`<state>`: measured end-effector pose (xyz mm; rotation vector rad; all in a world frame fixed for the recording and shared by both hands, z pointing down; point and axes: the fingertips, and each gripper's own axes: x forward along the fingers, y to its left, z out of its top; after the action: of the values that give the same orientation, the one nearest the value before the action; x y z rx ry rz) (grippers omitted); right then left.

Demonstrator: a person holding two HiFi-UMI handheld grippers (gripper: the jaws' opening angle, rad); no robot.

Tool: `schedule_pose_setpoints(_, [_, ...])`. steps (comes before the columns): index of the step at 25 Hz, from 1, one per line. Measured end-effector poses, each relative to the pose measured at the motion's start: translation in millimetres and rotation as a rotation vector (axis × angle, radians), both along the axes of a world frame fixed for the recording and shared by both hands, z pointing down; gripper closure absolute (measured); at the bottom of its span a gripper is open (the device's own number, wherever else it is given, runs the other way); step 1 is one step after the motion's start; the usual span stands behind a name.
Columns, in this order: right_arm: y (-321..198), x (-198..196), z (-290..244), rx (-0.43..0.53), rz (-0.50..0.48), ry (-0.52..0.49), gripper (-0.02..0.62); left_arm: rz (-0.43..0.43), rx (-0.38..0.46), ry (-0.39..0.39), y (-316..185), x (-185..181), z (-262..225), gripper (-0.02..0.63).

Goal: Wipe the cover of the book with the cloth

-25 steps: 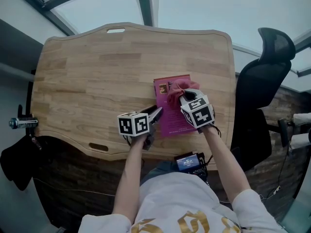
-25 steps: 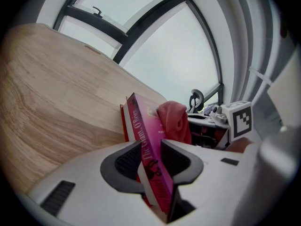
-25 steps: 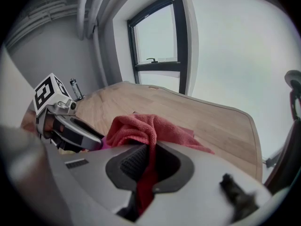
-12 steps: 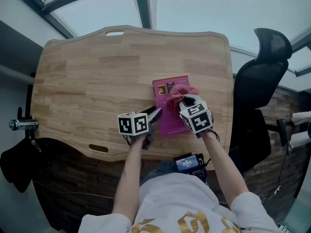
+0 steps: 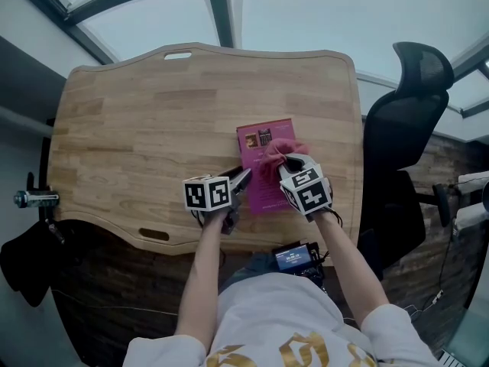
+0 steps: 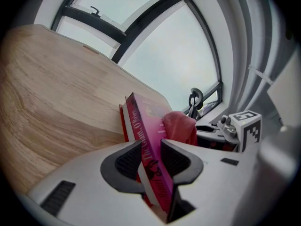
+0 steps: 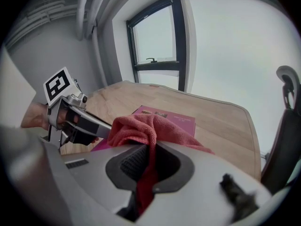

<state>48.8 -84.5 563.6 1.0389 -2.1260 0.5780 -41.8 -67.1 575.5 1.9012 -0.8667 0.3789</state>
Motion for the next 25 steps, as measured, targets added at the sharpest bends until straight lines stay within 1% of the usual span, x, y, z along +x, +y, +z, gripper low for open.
schedule_pose_setpoints(11, [20.8,3.5,-0.2,-0.008,0.016,-0.007,0.554,0.002,0.001,0.000,0.5,0.1,0.1,0.472])
schedule_pose_setpoints(25, [43.5,9.2,-0.1,-0.023,0.031,-0.051,0.554,0.006,-0.003,0.006,0.9,1.0,0.3,0.472])
